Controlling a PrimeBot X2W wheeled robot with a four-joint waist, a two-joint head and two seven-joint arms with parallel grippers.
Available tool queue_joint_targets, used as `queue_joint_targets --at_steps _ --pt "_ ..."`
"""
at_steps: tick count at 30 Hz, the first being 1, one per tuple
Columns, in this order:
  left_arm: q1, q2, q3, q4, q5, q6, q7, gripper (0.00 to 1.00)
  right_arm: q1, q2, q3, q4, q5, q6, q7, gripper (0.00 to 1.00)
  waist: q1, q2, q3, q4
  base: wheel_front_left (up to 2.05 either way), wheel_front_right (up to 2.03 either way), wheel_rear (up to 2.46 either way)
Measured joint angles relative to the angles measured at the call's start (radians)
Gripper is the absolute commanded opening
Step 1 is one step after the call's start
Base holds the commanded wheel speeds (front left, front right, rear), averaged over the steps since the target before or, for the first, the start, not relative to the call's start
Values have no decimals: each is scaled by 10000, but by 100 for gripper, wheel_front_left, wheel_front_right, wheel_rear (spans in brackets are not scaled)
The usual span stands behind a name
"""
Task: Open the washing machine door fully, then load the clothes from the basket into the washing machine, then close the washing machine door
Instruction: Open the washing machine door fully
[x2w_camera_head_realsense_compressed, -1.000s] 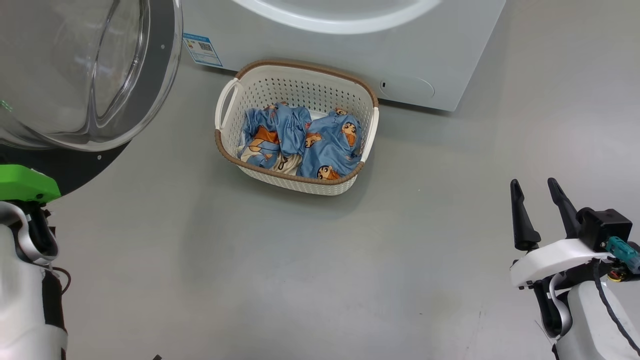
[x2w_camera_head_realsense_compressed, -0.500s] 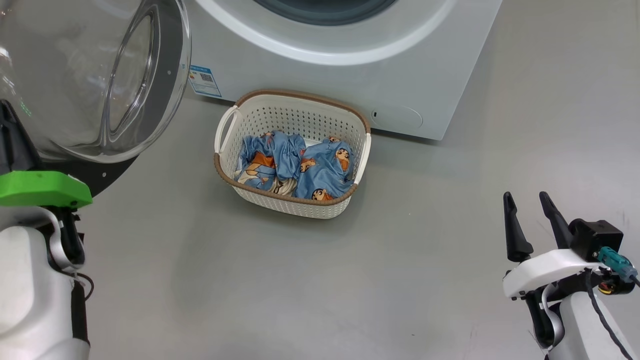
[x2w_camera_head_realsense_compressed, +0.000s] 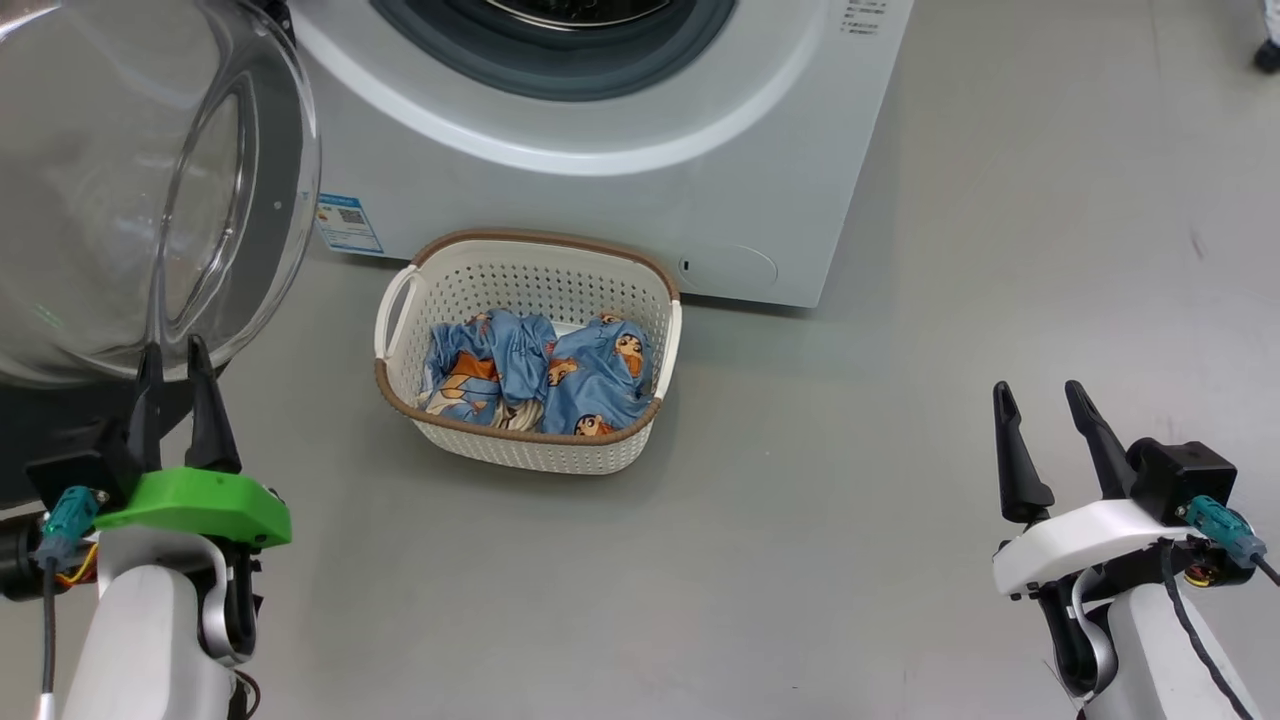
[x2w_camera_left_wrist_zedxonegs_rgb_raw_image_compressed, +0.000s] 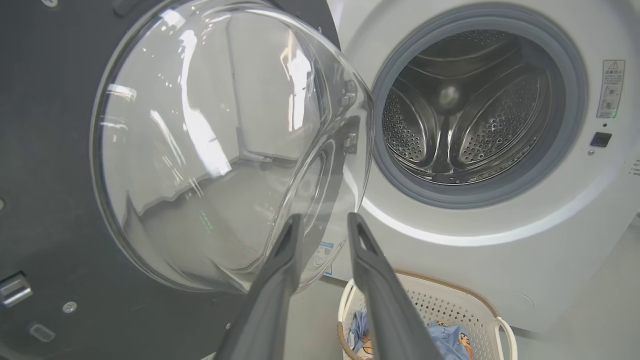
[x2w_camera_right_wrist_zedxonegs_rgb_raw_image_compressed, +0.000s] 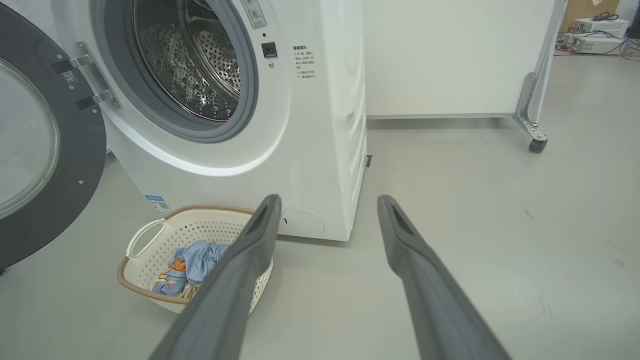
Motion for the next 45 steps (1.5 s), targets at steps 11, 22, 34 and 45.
queue_joint_targets --at_steps 11,22,34,45 --pt "787 -81 -309 -270 211 -159 2 100 8 59 21 -619 -148 -2 0 100 0 0 -280 -1082 0 0 0" --pt "1404 -132 -961 -209 334 -334 2 100 411 56 -174 -1110 -330 -19 0 100 0 0 -636 -1807 0 0 0" --pt "1642 -92 -844 -355 334 -337 2 100 629 52 -244 -1569 -499 -104 0 100 0 0 -671 -1862 0 0 0" --pt "1664 -92 -694 -604 445 -337 2 100 809 -31 -247 -1613 -763 -290 0 100 0 0 -708 -1773 0 0 0"
